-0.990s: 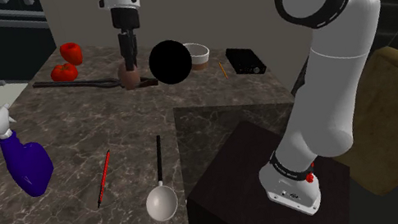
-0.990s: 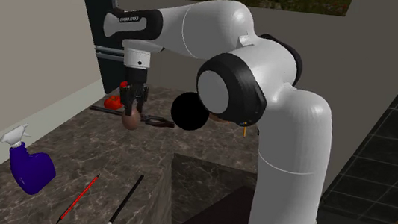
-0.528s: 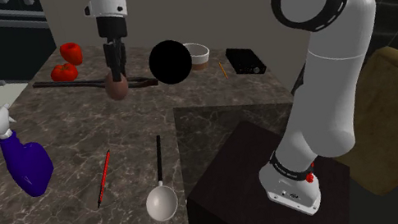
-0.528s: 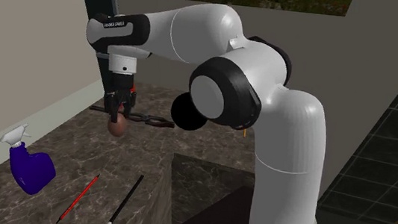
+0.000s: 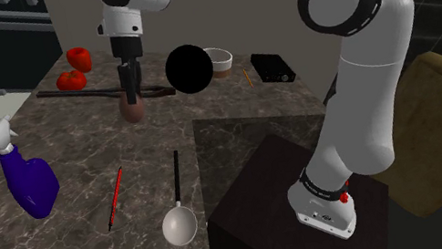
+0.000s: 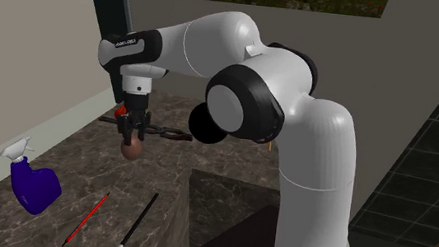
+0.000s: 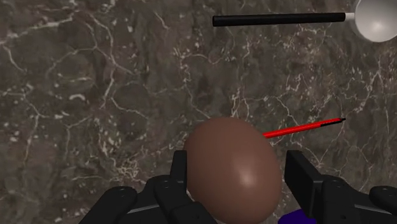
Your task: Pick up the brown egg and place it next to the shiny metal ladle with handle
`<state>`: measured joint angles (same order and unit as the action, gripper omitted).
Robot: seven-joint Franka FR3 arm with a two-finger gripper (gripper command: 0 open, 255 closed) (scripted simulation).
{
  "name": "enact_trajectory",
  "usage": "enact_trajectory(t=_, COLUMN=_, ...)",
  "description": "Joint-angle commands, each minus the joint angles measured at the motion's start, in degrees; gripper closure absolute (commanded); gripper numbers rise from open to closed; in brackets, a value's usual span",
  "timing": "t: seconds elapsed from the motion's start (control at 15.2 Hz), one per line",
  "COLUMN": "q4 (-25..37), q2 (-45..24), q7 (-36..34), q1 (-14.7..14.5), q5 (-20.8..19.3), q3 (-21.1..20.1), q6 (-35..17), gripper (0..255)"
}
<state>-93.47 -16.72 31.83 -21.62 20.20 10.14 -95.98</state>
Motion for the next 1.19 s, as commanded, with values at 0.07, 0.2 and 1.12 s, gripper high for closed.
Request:
enact_trajectory(t=0.07, q4=-1.86, q2=-0.29, q7=0.63, q1=-0.09, q5=0.17, q3=-0.05, q6=-2.09, gripper=255)
enact_trajectory(t=0.2, q4=-2.85, q2=-0.68, q7=1.05, q1=-0.13, q5=0.32, q3=-0.09, q6=-3.4, gripper=255)
enact_trajectory(t=1.12, q4=-8.0, q2=-4.28, q7=3.9, q1=-0.24, q5=1.7, q3=-0.5, q6=-11.66, gripper=255)
